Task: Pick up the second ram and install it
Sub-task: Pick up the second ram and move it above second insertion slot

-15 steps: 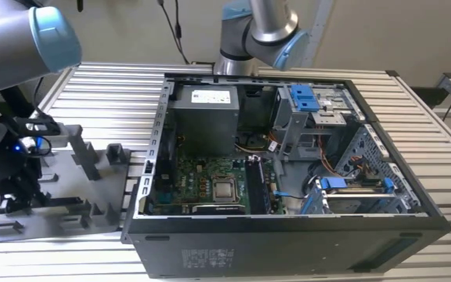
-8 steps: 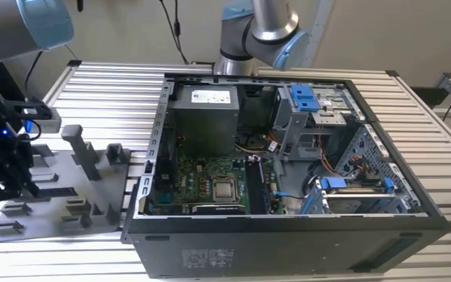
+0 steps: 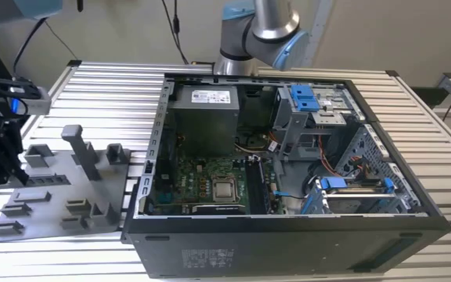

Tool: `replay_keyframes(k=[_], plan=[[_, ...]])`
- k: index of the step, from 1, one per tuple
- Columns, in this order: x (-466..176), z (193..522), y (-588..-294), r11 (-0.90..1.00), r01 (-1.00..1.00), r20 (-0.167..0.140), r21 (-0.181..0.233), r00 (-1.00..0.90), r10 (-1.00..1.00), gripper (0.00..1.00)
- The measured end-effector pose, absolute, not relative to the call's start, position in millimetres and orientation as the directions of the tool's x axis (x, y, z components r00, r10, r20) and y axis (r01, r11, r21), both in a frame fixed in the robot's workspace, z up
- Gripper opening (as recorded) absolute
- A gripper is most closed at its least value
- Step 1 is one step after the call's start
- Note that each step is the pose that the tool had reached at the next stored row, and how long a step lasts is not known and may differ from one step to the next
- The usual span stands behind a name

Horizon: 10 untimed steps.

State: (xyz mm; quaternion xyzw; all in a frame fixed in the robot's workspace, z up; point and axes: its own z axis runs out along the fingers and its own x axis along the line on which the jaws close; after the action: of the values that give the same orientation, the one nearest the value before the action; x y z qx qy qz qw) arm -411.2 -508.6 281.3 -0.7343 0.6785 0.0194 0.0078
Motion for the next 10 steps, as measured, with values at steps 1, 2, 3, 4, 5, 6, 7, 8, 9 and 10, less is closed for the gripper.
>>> replay_keyframes(k=[1, 2, 3, 4, 5, 6, 7, 8, 9, 10], plan=[[-411.2, 285.8, -508.5, -0.079, -0.997, -0.039, 0.015, 0.079, -0.996, 0.14], [-411.2, 290.1, -508.6, -0.079, -0.997, -0.039, 0.015, 0.079, -0.996, 0.14], [-411.2, 294.8, -508.5, -0.079, -0.997, -0.039, 0.015, 0.079, -0.996, 0.14], [-411.2, 299.2, -508.6, -0.079, -0.997, -0.039, 0.015, 0.079, -0.996, 0.14], [-411.2, 304.0, -508.5, -0.079, -0.997, -0.039, 0.015, 0.079, -0.996, 0.14], [-411.2, 308.4, -508.6, -0.079, -0.997, -0.039, 0.015, 0.078, -0.996, 0.14], [-411.2, 312.9, -508.6, -0.079, -0.997, -0.039, 0.015, 0.079, -0.996, 0.14], [-411.2, 317.4, -508.6, -0.079, -0.997, -0.039, 0.015, 0.079, -0.996, 0.14], [-411.2, 322.0, -508.6, -0.079, -0.997, -0.039, 0.015, 0.079, -0.996, 0.14], [-411.2, 326.7, -508.6, -0.079, -0.997, -0.039, 0.015, 0.079, -0.996, 0.14]])
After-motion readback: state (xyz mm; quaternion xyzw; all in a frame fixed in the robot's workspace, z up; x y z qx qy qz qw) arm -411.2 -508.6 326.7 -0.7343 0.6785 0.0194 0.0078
